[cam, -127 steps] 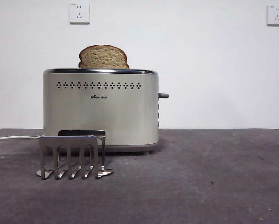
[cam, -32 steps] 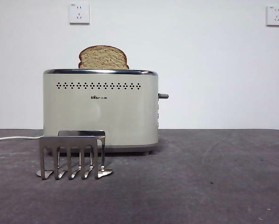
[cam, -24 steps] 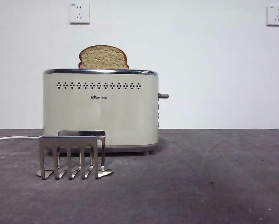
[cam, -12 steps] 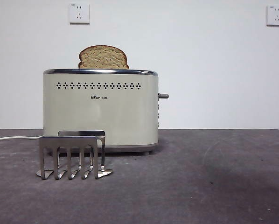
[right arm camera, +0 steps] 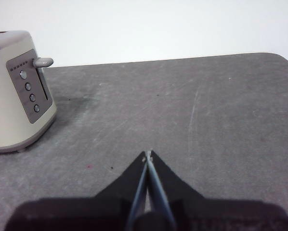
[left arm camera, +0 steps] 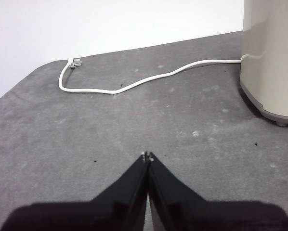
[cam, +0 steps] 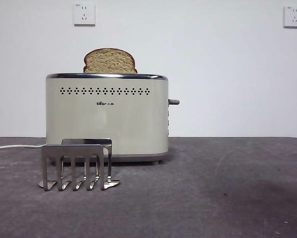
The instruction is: Pick up a slice of bread from the rack,put the bread on the toaster,press the button
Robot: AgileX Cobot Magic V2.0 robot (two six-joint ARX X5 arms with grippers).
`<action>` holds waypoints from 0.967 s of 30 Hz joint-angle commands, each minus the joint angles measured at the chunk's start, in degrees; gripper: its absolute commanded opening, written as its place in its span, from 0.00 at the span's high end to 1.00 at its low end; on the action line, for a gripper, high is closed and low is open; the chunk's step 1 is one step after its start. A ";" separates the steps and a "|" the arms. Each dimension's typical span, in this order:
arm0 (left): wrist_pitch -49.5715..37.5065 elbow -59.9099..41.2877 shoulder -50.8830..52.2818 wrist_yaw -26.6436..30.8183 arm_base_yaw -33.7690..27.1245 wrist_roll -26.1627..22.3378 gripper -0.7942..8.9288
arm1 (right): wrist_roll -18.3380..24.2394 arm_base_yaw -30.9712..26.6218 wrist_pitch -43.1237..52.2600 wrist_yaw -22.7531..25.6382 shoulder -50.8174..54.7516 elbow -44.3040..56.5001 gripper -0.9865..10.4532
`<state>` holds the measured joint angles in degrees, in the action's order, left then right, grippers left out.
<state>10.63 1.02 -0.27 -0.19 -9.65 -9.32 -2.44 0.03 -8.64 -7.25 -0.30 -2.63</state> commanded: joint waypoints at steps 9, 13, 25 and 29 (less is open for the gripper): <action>-0.09 -0.81 0.09 0.02 -0.20 0.55 0.92 | -5.01 0.57 -1.27 0.11 0.24 2.34 0.91; -0.09 -0.81 0.09 0.02 -0.20 0.55 0.92 | -5.64 0.50 -1.18 0.37 0.24 2.34 0.91; -0.09 -0.81 0.09 0.02 -0.20 0.57 0.92 | -5.64 0.50 -1.18 0.31 -0.57 2.32 0.91; -0.09 -0.81 0.09 0.02 -0.20 0.55 0.92 | -5.64 0.50 -1.18 0.31 -0.57 2.32 0.91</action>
<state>10.61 1.02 -0.27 -0.19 -9.65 -9.32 -7.55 0.40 -9.80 -7.05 -0.80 -1.15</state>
